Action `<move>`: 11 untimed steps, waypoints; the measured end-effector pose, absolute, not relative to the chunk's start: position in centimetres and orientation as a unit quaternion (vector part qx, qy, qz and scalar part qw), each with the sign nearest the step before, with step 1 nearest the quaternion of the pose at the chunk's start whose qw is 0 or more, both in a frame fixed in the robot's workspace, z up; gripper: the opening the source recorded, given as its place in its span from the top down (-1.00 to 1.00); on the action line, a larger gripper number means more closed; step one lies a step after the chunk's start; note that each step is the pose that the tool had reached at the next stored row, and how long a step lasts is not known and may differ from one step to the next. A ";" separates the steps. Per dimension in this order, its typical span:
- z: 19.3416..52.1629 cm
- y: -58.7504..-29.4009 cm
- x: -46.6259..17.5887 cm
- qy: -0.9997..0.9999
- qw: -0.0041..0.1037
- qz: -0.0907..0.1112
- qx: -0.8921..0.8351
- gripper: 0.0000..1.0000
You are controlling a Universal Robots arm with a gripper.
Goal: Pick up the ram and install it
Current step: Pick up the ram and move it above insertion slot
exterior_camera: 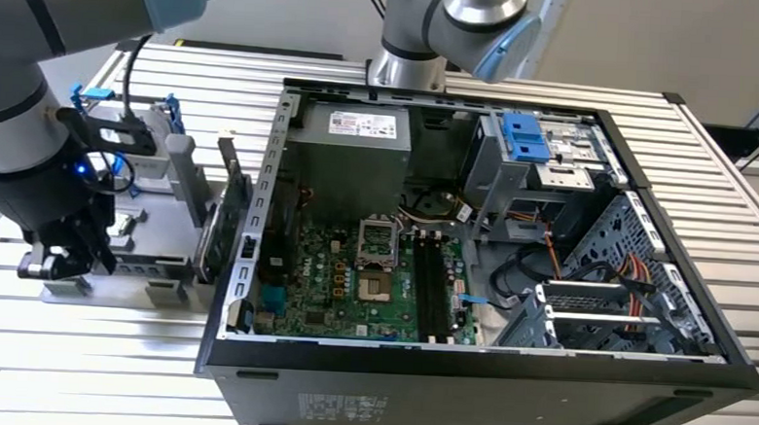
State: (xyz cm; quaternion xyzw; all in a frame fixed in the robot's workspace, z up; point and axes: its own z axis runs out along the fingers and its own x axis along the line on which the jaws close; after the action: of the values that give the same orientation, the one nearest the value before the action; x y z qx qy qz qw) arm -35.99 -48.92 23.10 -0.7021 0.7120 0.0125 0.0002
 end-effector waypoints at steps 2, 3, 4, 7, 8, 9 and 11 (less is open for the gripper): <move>23.2 -48.9 -36.0 0.712 0.000 0.012 -0.702 1.00; 23.3 -48.9 -36.0 0.712 0.000 0.012 -0.702 1.00; 23.3 -48.9 -36.0 0.712 0.000 0.012 -0.702 1.00; 23.6 -48.9 -36.0 0.712 0.000 0.013 -0.702 1.00; 23.6 -48.9 -36.0 0.712 0.000 0.012 -0.702 1.00; 23.7 -48.9 -36.0 0.712 0.000 0.012 -0.702 1.00; 23.8 -48.9 -36.0 0.712 0.000 0.013 -0.702 1.00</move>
State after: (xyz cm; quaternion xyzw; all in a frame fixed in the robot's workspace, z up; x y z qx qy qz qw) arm -35.99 -48.92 23.81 -0.7021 0.7119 0.0125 0.0002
